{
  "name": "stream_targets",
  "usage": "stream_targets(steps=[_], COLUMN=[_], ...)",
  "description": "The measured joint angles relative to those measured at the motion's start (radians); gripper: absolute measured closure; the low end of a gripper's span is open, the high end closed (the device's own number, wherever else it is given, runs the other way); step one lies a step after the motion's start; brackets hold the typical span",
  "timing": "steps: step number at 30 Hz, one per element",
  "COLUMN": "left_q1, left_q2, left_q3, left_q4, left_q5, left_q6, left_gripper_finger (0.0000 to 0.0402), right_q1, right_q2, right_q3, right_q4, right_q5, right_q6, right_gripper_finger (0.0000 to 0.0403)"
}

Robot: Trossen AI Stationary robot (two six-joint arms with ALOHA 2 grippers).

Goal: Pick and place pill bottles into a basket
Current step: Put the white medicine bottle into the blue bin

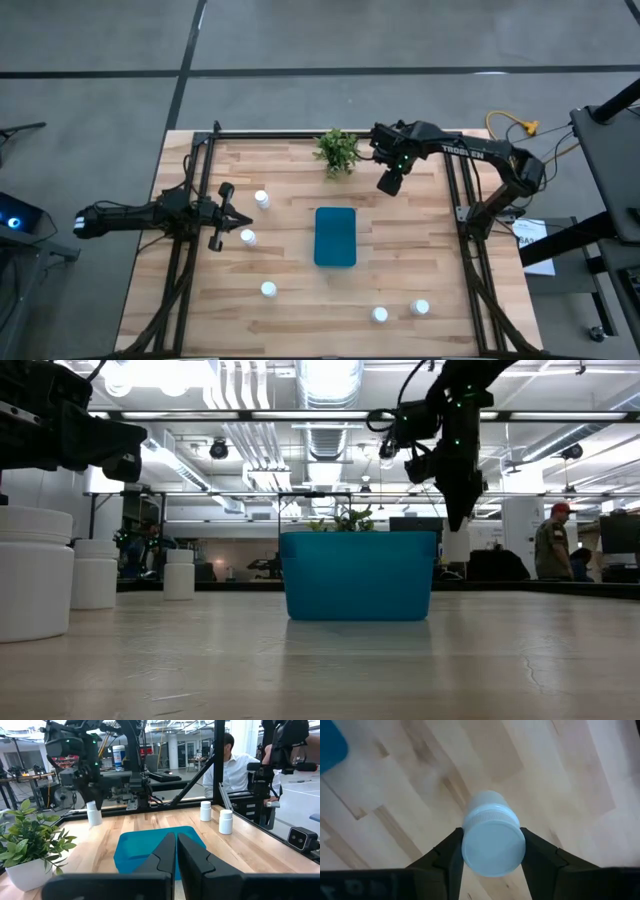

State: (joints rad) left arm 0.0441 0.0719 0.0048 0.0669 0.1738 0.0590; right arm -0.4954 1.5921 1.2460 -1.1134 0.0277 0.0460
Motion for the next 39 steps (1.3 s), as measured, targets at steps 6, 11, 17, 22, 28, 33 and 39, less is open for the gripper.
stream_targets(steps=[6,11,17,22,28,33,39], left_q1=[0.000,0.000,0.000,0.000,0.000,0.000,0.000], left_q2=[0.000,0.000,0.000,0.000,0.000,0.000,0.000], left_q3=[0.000,0.000,0.000,0.000,0.000,0.000,0.000], left_q4=[0.000,0.000,0.000,0.000,0.000,0.000,0.000], left_q5=[0.000,0.000,0.000,0.000,0.000,0.000,0.000], left_q6=[0.000,0.000,0.000,0.000,0.000,0.000,0.000], left_gripper_finger=[0.0402,0.0402,0.0402,0.0402,0.0402,0.0402,0.0402], right_q1=[0.045,0.085,0.135,0.180,0.248,0.301,0.357], right_q2=[0.000,-0.001,-0.002,-0.002,-0.002,-0.002,-0.002], right_q3=[0.046,0.097,0.168,0.231,0.306,0.357,0.397], right_q4=[-0.016,-0.017,-0.039,-0.056,-0.058,-0.058,-0.055], right_q5=[-0.001,-0.001,-0.003,-0.003,-0.003,-0.003,-0.003], right_q6=[-0.001,-0.001,-0.001,0.003,0.004,0.007,0.029], right_gripper_finger=[0.0256,0.0256,0.0256,0.0256,0.0256,0.0256,0.0256])
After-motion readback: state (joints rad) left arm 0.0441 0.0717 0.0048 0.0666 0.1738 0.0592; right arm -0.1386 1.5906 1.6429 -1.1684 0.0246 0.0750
